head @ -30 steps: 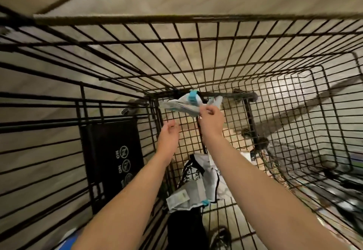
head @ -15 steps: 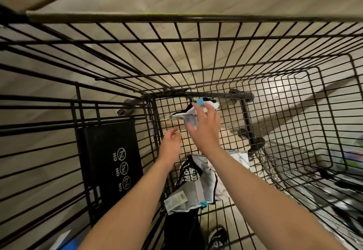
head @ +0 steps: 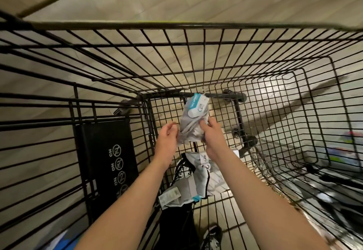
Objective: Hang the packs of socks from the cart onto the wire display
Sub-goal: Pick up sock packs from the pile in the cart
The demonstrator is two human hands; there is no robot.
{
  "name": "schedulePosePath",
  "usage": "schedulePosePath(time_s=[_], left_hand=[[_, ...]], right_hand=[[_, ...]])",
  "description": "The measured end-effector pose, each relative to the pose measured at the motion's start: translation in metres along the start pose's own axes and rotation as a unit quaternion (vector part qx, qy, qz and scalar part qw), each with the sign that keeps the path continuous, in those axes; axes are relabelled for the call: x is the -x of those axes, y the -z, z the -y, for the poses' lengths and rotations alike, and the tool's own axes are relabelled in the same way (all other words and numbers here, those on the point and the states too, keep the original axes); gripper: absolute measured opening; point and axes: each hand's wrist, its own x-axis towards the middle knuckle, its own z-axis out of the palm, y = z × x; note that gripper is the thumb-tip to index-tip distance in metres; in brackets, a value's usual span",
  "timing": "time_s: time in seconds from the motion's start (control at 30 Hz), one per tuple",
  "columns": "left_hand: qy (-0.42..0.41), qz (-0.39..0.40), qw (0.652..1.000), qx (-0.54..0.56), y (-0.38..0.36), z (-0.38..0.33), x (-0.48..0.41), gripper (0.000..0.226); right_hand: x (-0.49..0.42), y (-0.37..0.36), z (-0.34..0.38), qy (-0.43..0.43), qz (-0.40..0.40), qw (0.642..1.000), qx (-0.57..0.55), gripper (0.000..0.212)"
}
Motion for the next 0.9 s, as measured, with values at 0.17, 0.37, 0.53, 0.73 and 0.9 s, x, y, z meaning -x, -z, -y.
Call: schedulePosePath(time_s=[0.17, 0.37, 0.53, 0.73, 0.9], left_hand=[[-0.04, 0.039, 0.998, -0.009, -0.012, -0.021, 0.029, 0.028], [-0.026, 0.106, 0.992, 0.059, -0.029, -0.035, 0.058, 0.024], [0.003, 0.09, 0.996, 0.012, -0.018, -0.042, 0.064, 0.04], [0.004, 0.012, 0.998, -0.054, -0.008, -0.032, 0.058, 0.036], [-0.047, -0.077, 0.983, -0.163, 0.01, 0.0, 0.048, 0.02]], right_hand=[[0.041, 0.019, -0.003, 0.083, -0.07, 0.994, -0.006, 0.017], [0.074, 0.023, -0.001, 0.145, 0.012, 0.975, 0.168, 0.023], [0.08, 0.042, 0.011, 0.018, 0.102, 0.994, -0.032, 0.025], [0.081, 0.049, 0.003, 0.069, 0.054, 0.982, 0.165, 0.03], [0.059, 0.064, -0.029, 0.034, -0.039, 0.97, 0.239, 0.03]])
